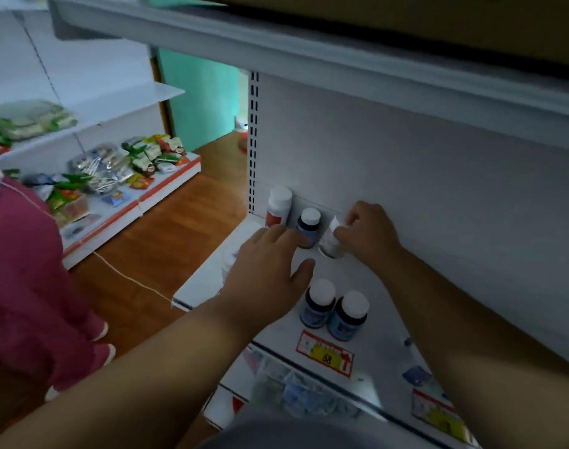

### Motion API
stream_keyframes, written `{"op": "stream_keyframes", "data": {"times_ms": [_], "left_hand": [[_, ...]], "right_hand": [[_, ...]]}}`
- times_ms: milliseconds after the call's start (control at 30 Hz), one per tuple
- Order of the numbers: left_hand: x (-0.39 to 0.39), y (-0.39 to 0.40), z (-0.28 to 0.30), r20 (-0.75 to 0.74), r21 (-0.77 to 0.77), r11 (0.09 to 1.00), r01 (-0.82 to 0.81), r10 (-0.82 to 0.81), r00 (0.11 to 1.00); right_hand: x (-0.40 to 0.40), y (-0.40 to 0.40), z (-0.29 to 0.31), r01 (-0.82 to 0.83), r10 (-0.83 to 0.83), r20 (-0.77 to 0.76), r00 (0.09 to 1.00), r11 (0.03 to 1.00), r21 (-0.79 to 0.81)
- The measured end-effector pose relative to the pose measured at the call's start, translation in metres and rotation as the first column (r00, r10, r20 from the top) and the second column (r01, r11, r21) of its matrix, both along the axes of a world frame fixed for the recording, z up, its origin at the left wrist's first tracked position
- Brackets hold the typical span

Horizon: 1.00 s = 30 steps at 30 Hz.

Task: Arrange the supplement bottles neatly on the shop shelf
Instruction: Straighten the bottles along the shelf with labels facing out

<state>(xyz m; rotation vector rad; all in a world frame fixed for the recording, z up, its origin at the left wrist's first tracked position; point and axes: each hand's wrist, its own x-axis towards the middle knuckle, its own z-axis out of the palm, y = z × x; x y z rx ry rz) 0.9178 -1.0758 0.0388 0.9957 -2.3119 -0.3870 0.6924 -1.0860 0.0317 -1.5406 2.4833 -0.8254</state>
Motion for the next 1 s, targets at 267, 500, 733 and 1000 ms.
{"op": "stream_keyframes", "data": {"times_ms": [267,500,733,1000], "left_hand": [[0.025,-0.047,0.017,-0.186,0.224,0.914,0.337,-0.299,0.936],[0.055,-0.068,-0.002,-0.216,0.265,0.878,0.399,-0.349,0.912],[0.06,-0.092,-0.039,0.332,-0.095,0.964,0.25,-0.206,0.921],[0.042,-0.104,-0.064,0.51,-0.018,0.955,0.295,-0.245,0.825]], "right_hand": [[0.071,0.039,0.053,-0.081,0.302,0.68,0.668,0.938,-0.338],[0.106,0.039,0.047,0.055,0.076,0.454,0.888,0.962,-0.268],[0.114,-0.007,0.025,0.007,0.007,0.196,0.981,0.997,-0.072],[0.124,-0.035,-0.023,-0.086,0.054,0.191,0.98,0.982,0.165]]}}
